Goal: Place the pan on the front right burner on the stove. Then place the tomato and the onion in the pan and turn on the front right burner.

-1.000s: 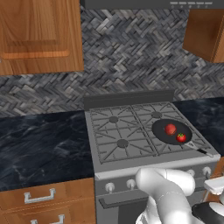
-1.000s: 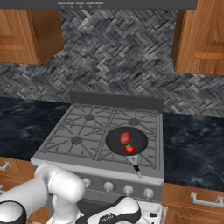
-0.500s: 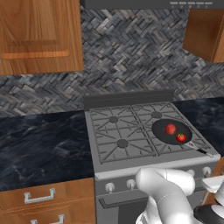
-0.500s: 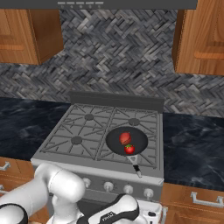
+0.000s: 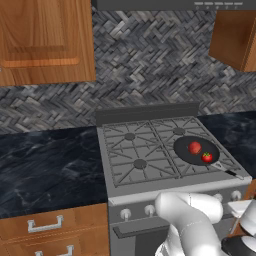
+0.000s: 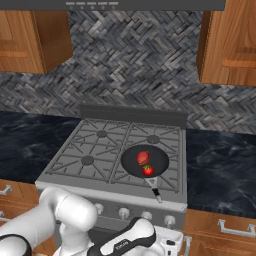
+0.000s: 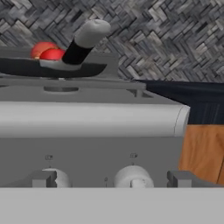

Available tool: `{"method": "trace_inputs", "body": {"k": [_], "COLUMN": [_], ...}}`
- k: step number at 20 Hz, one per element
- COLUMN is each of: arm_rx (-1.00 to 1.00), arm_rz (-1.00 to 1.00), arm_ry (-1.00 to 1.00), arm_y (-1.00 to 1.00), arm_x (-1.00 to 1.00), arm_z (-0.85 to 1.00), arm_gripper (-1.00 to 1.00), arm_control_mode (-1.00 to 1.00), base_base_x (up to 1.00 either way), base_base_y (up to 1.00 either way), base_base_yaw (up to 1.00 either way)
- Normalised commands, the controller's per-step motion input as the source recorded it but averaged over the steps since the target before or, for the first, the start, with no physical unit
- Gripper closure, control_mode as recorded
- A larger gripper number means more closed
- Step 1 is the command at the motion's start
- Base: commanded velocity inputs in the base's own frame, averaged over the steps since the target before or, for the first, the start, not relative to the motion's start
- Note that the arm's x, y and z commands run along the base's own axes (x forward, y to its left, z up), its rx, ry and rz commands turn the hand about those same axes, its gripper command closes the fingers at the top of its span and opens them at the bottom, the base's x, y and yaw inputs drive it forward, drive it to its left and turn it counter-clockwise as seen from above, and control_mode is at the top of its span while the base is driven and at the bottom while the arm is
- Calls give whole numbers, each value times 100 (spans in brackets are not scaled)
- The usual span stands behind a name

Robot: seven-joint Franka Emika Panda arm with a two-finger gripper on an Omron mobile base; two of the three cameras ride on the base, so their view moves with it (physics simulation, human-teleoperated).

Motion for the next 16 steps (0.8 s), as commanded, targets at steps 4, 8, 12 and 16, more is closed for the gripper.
{"method": "trace_inputs", "body": {"k": [4, 8, 12, 16], "arm_rx": [0, 0, 0, 0], "arm_rz": [0, 0, 0, 0], "arm_ry": [0, 0, 0, 0], "arm_y": [0, -2, -11, -26], "arm_x": [0, 0, 0, 0], "arm_z": [-25, -17, -4, 0], "arm_gripper": [-100, -100, -100, -100], "arm_control_mode": [-100, -100, -100, -100], "base_base_x": [0, 0, 0, 0], "base_base_y": [0, 0, 0, 0], "base_base_yaw": [0, 0, 0, 0]}}
